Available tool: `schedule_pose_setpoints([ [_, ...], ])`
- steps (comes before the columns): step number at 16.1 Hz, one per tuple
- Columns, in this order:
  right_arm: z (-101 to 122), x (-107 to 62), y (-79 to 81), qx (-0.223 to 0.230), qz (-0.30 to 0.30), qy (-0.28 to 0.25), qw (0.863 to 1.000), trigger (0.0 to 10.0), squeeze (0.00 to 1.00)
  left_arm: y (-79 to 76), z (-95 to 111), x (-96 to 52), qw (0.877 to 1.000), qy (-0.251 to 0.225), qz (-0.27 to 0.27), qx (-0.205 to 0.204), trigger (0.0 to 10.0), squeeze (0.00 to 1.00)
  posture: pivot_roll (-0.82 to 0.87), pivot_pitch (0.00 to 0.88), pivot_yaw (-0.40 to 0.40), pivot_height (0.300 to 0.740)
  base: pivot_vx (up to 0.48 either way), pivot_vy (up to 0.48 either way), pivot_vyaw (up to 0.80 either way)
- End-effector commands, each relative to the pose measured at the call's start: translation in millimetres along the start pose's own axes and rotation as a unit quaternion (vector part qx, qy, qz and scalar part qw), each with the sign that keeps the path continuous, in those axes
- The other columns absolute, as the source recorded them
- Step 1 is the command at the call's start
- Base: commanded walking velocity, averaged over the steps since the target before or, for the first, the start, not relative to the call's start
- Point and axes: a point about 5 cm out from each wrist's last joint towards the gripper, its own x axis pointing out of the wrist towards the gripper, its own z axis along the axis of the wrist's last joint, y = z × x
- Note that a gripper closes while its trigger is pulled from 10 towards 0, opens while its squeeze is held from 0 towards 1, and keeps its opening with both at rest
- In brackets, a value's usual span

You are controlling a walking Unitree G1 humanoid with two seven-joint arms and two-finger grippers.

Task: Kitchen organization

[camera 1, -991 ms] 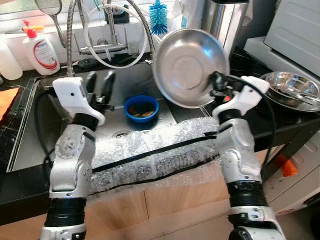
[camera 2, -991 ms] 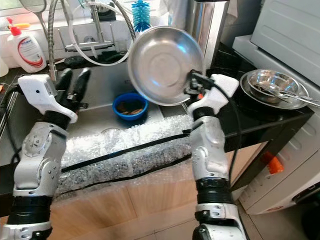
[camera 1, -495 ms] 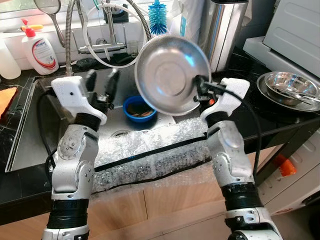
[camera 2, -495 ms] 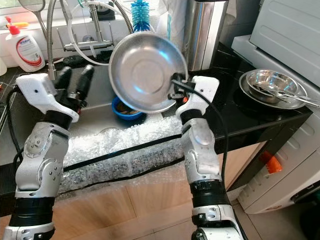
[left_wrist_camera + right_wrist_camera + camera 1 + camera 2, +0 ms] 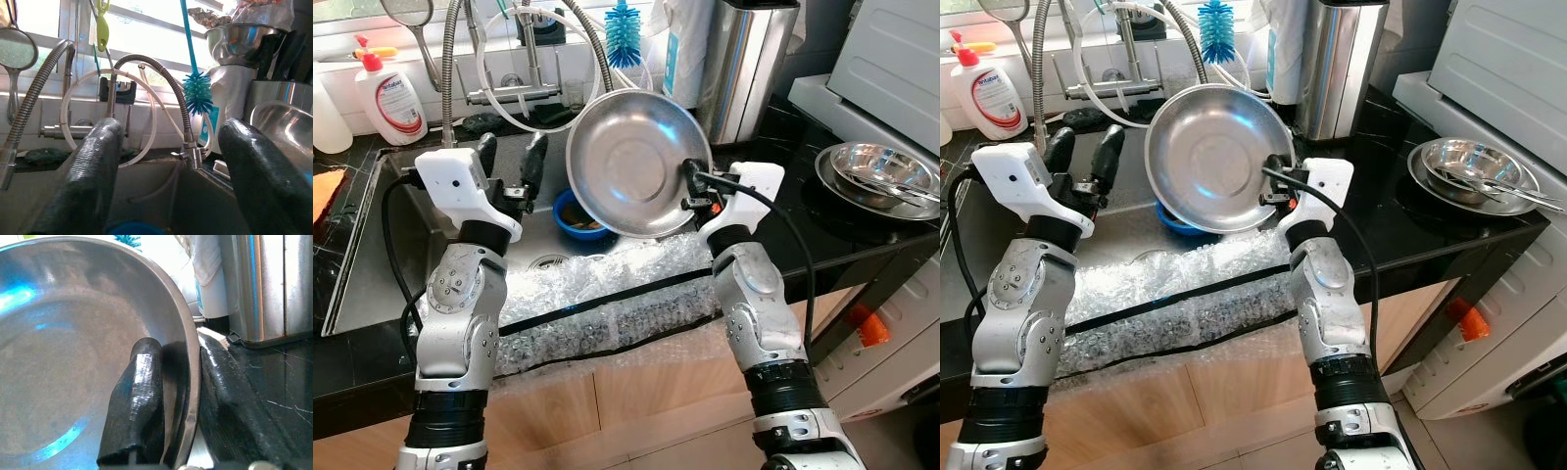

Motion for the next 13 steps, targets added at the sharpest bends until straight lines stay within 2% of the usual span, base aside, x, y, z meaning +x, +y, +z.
schedule_pose_setpoints([
  [1,-2,0.2,2.0,-0.007,0.006,0.008,1.000,10.0,0.00,-4.0,2,1.4,1.000,-0.001,-0.020,0.022,10.0,1.00,0.01,0.000,-0.011,0.740,0.000,0.000,0.00],
  [2,-4,0.1,2.0,-0.017,0.007,0.012,1.000,10.0,0.00,-8.9,-2,0.3,0.999,0.016,-0.045,0.026,10.0,0.00,0.01,0.000,-0.012,0.740,0.000,0.000,0.00],
  [7,-7,-0.9,0.9,-0.033,0.015,0.022,0.999,10.0,0.00,-11.9,-7,-1.8,0.997,0.028,-0.064,0.025,10.0,0.00,0.01,0.000,-0.010,0.740,0.000,0.000,0.00],
  [13,-2,0.7,7.1,-0.027,0.032,0.003,0.999,10.0,0.00,-17.3,-18,-6.2,0.994,0.062,-0.087,0.021,10.0,0.00,0.01,0.000,-0.012,0.740,0.000,0.000,0.00],
])
